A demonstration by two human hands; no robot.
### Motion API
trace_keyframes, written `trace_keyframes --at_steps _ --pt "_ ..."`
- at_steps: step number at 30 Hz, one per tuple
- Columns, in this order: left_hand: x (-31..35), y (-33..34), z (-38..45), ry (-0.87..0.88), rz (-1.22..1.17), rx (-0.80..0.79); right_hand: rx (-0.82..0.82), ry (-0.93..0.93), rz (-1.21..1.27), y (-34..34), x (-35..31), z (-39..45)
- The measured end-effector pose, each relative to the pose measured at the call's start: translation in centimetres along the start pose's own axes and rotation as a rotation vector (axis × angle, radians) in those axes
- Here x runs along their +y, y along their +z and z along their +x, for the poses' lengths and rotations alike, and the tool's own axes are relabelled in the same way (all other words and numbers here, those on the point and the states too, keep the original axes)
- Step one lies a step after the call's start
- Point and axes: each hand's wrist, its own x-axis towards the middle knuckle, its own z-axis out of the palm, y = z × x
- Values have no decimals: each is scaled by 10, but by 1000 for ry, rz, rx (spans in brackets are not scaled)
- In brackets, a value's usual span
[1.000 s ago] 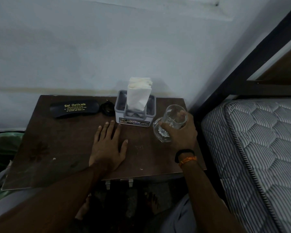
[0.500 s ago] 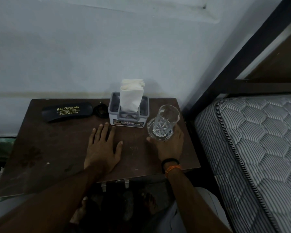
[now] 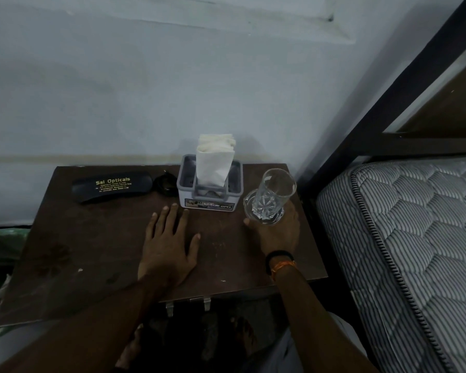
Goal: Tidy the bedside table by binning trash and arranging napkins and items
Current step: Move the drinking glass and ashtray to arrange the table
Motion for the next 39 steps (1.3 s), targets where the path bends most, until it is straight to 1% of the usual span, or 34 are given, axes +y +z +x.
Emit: trace_keyframes --at_steps 7,13,22,30,33,36,37,39 --pt "-1 3 -1 -7 17 14 -8 -21 45 4 4 29" --pt "-1 3 0 -5 40 20 -42 -21 109 2 -5 56" --pt "-2 7 1 4 44 35 -90 39 146 10 -11 79" --pt "-4 7 1 1 36 25 -118 35 67 9 -15 89" --pt "-3 7 1 -2 30 30 -119 49 -2 5 -20 85" --pt "-3 6 1 1 24 44 -31 69 -148 -1 -25 63" --pt "-3 6 1 4 24 49 -19 86 -149 -3 -26 52" --pt "-3 6 0 7 21 59 -71 116 -97 -1 -27 27"
